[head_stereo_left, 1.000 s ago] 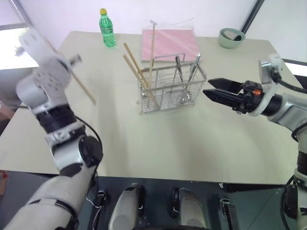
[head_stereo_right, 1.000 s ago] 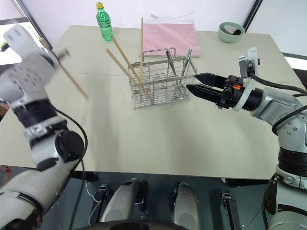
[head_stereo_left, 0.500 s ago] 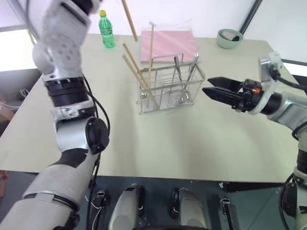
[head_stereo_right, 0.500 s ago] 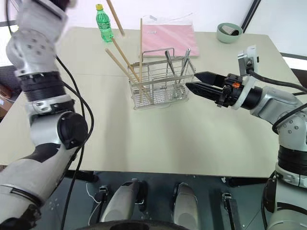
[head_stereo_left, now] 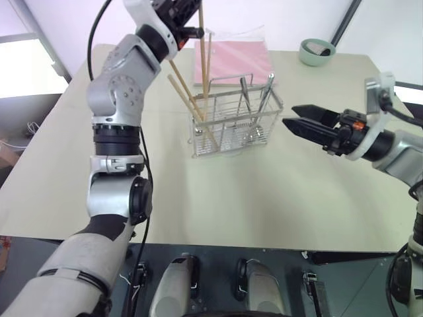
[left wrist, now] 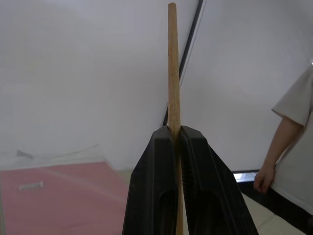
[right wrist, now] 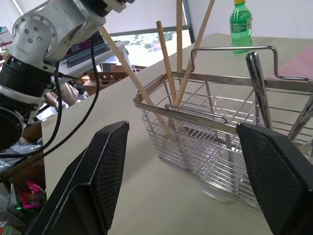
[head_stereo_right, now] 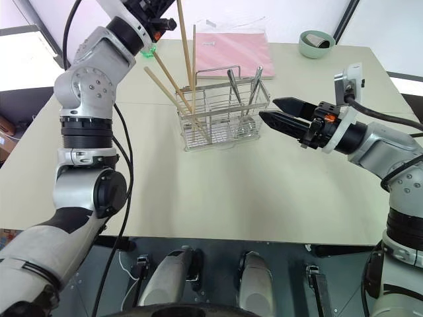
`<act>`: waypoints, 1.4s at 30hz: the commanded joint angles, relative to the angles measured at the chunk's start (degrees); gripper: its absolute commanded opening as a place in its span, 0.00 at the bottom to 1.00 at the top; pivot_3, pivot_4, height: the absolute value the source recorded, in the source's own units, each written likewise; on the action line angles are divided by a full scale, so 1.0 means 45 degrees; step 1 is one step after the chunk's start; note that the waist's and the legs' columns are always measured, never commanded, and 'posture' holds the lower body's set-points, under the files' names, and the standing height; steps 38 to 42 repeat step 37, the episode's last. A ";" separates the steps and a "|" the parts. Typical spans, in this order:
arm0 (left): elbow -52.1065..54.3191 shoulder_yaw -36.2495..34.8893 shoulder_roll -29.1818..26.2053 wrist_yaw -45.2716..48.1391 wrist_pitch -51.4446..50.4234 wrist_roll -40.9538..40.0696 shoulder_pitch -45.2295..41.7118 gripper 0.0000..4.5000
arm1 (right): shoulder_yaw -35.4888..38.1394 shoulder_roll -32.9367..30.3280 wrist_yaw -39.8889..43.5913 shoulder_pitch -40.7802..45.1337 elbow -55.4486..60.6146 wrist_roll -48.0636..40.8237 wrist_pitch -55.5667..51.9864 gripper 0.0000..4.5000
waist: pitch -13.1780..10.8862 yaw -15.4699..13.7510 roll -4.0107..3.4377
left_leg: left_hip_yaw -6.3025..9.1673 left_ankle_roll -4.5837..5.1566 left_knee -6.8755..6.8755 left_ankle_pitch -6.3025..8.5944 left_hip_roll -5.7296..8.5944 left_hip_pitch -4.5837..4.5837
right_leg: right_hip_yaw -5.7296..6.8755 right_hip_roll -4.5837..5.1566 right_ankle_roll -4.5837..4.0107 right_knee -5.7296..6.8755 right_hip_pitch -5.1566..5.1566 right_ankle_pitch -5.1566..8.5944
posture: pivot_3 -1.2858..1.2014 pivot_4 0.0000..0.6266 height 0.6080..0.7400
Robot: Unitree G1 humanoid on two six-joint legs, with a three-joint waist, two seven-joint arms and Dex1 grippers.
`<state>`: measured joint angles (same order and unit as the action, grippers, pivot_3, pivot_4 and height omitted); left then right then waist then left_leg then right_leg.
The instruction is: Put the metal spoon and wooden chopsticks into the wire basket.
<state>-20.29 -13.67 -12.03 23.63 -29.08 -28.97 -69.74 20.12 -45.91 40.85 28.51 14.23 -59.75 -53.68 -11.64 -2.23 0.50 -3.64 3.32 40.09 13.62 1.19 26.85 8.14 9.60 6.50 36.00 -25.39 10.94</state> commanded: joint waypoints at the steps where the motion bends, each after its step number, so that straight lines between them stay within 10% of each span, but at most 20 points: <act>1: 0.0901 0.0171 0.0028 0.0002 -0.0256 -0.0188 0.0157 0.17 | 0.0384 -0.0043 0.0023 0.0150 0.0204 -0.0178 0.0212 0.80 | 0.0000 -0.0007 0.0000 | 0.0000 -0.0001 -0.0001 -0.0001 0.0000 0.0002 | 0.0000 0.0000 0.0000 0.0002 -0.0001 0.0000 | 0.52 0.24 0.59; 9: 0.1469 -0.0004 -0.0117 -0.0236 -0.0842 -0.0580 0.0184 0.97 | 0.0036 -0.0016 0.0240 0.0495 -0.0205 0.0101 0.0420 0.80 | -0.0001 -0.0005 0.0001 | 0.0001 0.0000 0.0003 -0.0002 0.0001 0.0001 | 0.0000 -0.0002 -0.0001 0.0001 0.0001 0.0000 | 0.52 0.24 0.59; 17: 0.1525 -0.0275 -0.2374 0.0500 -0.1885 -0.0887 -0.0963 0.97 | -0.0331 -0.0182 0.0805 0.0522 -0.0466 0.0741 0.0881 0.80 | -0.0004 0.0024 -0.0001 | 0.0003 -0.0007 0.0002 -0.0006 0.0000 0.0008 | 0.0000 -0.0008 0.0000 0.0005 -0.0008 0.0000 | 0.52 0.24 0.59; 30: 0.3421 0.1394 -1.1477 1.1405 -0.3029 -0.1348 0.3155 0.97 | -0.1121 -0.1237 0.3531 0.0997 -0.2824 0.2954 0.2341 0.80 | -0.0006 0.0059 -0.0028 | -0.0068 -0.0042 -0.0020 0.0030 -0.0025 -0.0019 | -0.0048 -0.0008 -0.0029 -0.0024 -0.0041 0.0014 | 0.52 0.24 0.59; 42: 0.4756 0.0804 -1.2645 1.1976 -0.2394 -0.1167 0.5974 0.97 | -0.1462 -0.1405 0.4703 0.1221 -0.3534 0.3659 0.2718 0.80 | -0.0010 0.0009 -0.0033 | -0.0087 -0.0105 -0.0008 -0.0016 -0.0023 0.0115 | -0.0070 -0.0003 -0.0022 0.0002 -0.0194 -0.0008 | 0.52 0.24 0.59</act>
